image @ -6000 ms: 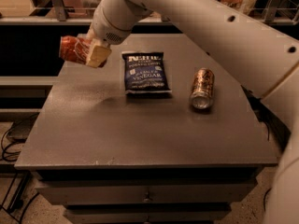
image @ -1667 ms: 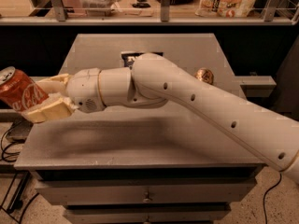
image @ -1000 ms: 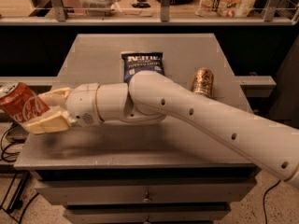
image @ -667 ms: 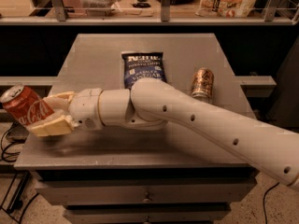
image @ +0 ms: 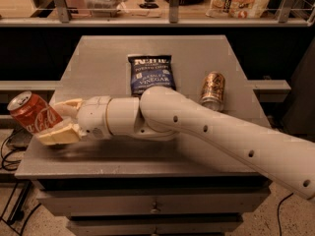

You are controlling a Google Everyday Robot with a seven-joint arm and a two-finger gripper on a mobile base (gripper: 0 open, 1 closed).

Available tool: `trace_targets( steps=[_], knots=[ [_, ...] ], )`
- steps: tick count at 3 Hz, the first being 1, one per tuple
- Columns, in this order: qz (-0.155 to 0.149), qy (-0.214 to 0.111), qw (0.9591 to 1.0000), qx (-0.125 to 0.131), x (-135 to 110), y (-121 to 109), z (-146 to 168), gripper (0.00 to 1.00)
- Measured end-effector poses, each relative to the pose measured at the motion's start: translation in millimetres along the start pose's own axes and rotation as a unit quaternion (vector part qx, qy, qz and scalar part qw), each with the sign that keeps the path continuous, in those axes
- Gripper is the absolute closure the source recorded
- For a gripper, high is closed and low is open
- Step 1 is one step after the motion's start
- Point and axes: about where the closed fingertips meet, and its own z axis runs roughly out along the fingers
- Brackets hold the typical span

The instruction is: Place coke can upright

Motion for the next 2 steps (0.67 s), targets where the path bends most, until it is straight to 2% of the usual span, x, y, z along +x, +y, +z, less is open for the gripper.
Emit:
trace_targets(
  steps=[1, 2],
  knots=[
    [-0.004, 0.011, 0.9999, 0.009, 9.8, -0.7, -0.2, 0.98],
    [-0.003, 0.016, 0.9998, 0.012, 14.8, -0.5, -0.1, 0.86]
  ],
)
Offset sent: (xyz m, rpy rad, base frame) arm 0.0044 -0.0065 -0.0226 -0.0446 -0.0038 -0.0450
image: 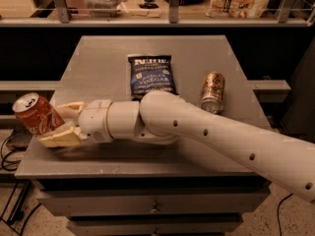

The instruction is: Place coke can upright

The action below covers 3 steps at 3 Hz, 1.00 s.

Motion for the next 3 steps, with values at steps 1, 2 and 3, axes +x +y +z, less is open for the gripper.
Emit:
trace_targets(
  steps=[1, 2, 3],
  knots=[
    [0.000, 0.000, 1.0000, 0.000, 0.1, 0.0, 0.0, 0.68],
    [0.007, 0.009, 0.9999, 0.006, 6.4, 1.5, -2.3, 0.45],
    [0.010, 0.016, 0.9998, 0.008, 9.8, 2.8, -2.9, 0.22]
  ],
)
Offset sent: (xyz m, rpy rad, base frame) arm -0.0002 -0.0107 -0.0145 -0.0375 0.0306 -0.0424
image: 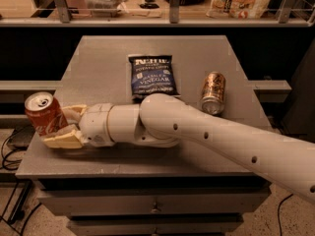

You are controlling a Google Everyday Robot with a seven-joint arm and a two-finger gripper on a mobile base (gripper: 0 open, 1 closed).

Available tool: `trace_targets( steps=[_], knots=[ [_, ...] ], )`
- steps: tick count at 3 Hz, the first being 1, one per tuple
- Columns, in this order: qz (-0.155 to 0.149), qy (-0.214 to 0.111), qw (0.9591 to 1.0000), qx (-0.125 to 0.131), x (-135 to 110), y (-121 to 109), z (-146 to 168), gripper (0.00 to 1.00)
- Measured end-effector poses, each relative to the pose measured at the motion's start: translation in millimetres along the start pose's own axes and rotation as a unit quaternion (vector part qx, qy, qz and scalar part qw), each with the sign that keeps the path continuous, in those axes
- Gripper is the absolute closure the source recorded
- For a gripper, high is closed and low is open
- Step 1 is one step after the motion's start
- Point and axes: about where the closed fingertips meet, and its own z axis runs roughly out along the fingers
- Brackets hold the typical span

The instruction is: Place coke can upright

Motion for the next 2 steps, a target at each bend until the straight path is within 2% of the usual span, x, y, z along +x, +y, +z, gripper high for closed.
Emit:
trace_targets(
  steps=[1, 2],
  knots=[
    [-0.005, 0.007, 1.0000, 0.004, -2.9, -0.7, -2.7, 0.01],
    [-0.006, 0.008, 0.9999, 0.004, -3.3, -0.4, -2.6, 0.00]
  ],
)
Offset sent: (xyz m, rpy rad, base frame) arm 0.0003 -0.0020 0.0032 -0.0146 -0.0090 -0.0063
